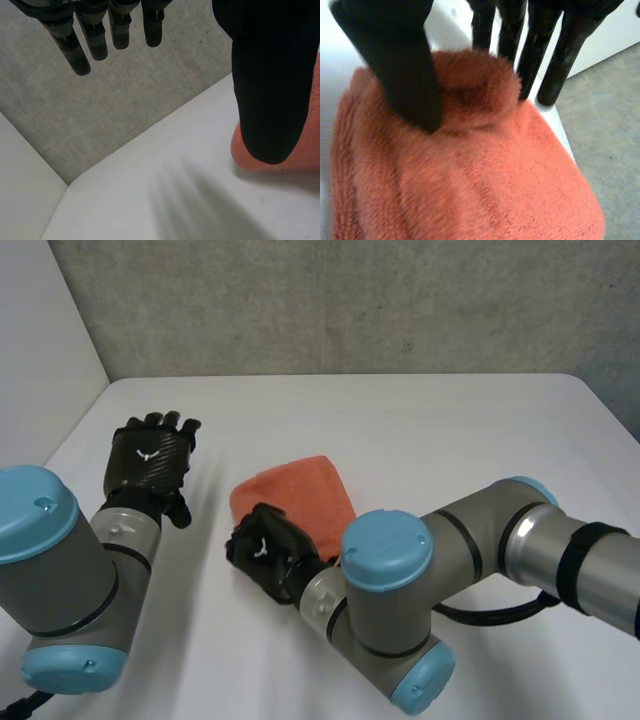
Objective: Fold the laundry
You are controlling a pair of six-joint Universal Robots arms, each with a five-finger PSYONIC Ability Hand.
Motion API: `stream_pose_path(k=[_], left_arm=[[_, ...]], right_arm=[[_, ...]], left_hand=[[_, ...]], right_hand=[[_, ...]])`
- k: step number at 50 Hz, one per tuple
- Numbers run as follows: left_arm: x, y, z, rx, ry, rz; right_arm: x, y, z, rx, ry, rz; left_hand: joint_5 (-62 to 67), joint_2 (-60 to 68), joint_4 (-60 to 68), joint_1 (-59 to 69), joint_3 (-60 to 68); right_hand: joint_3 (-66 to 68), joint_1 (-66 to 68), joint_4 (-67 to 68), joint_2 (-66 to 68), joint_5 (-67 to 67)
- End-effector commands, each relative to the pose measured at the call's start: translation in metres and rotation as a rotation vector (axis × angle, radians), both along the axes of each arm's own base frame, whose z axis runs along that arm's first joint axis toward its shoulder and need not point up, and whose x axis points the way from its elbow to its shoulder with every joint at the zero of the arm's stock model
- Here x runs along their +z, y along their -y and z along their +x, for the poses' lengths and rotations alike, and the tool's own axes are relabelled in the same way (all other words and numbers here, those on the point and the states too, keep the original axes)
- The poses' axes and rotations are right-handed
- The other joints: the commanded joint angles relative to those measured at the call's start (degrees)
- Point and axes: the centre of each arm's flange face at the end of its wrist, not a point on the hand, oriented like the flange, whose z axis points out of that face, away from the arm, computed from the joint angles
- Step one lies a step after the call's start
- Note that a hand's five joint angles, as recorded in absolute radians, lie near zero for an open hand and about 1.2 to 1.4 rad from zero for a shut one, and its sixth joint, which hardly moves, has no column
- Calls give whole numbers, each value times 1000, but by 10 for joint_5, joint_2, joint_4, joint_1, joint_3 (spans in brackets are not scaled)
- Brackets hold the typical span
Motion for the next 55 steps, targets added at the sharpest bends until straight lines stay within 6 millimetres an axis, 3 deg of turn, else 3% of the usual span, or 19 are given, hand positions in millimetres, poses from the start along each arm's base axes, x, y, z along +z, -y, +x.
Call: stream_pose_path(k=[1, 6, 10, 12, 21, 25, 30, 33, 39, 45, 46, 47, 48, 49, 50, 51, 52, 54, 55], left_arm=[[11, 1, -13, -56, -43, -37], [27, 6, -34, -118, -136, -69], [28, 7, -50, -159, -200, -53], [26, 2, -65, -198, -249, -21], [-6, -11, -80, -223, -237, 150], [-25, -15, -74, -178, -185, 234], [-40, -18, -63, -109, -137, 289], [-50, -20, -56, -80, -105, 319], [-58, -24, -50, -70, -84, 346], [-48, -24, -50, -80, -84, 332], [-48, -24, -50, -80, -84, 332], [-37, -24, -51, -83, -95, 305], [-37, -24, -51, -83, -95, 304], [-22, -23, -51, -91, -111, 268], [-5, -23, -52, -99, -136, 225], [-5, -23, -52, -99, -136, 225], [12, -21, -51, -98, -162, 183], [29, -19, -49, -100, -189, 141], [46, -18, -47, -98, -216, 99]], right_arm=[[52, 14, -10, -132, 103, -26], [111, 51, -41, -304, 384, 151], [128, 65, -56, -355, 509, 263], [127, 73, -61, -383, 539, 318], [77, 97, -62, -456, 455, 512], [44, 105, -59, -496, 381, 580], [18, 112, -60, -533, 320, 635], [6, 117, -61, -553, 292, 653], [4, 127, -65, -580, 280, 656], [30, 140, -73, -598, 319, 625], [49, 142, -76, -591, 358, 604], [50, 142, -76, -591, 358, 604], [72, 142, -79, -581, 397, 570], [94, 141, -82, -572, 438, 536], [94, 141, -82, -572, 438, 536], [114, 139, -85, -559, 474, 505], [134, 136, -88, -550, 516, 470], [155, 135, -94, -546, 563, 424], [155, 135, -94, -546, 563, 423]], left_hand=[[-16, 6, 4, -3, 4], [-16, 6, 4, -3, 4], [-10, 11, 9, 3, 10], [-9, 13, 11, 4, 12], [-9, 13, 11, 4, 12], [-10, 11, 9, 3, 10], [-16, 6, 4, -3, 4], [-16, 6, 4, -3, 4], [-16, 6, 4, -3, 4], [-16, 6, 4, -3, 4], [-16, 6, 4, -3, 4], [-16, 6, 4, -3, 4], [-16, 6, 4, -3, 4], [-16, 6, 4, -3, 4], [-16, 6, 4, -3, 4], [-16, 6, 4, -3, 4], [-16, 6, 4, -3, 4], [-16, 6, 4, -3, 4], [-16, 6, 4, -3, 4]], right_hand=[[-285, -122, -278, -266, -263], [-285, -122, -278, -266, -263], [-285, -122, -278, -266, -263], [-285, -122, -278, -266, -263], [-285, -122, -278, -266, -263], [-285, -122, -278, -266, -263], [-285, -122, -278, -266, -263], [-285, -122, -278, -266, -263], [-285, -122, -278, -266, -263], [-285, -122, -278, -266, -263], [-285, -122, -278, -266, -263], [-285, -122, -278, -266, -263], [-285, -122, -278, -266, -263], [-285, -122, -278, -266, -263], [-285, -122, -278, -266, -263], [-285, -122, -278, -266, -263], [-285, -122, -278, -266, -263], [-285, -122, -278, -266, -263], [-285, -122, -278, -266, -263]])
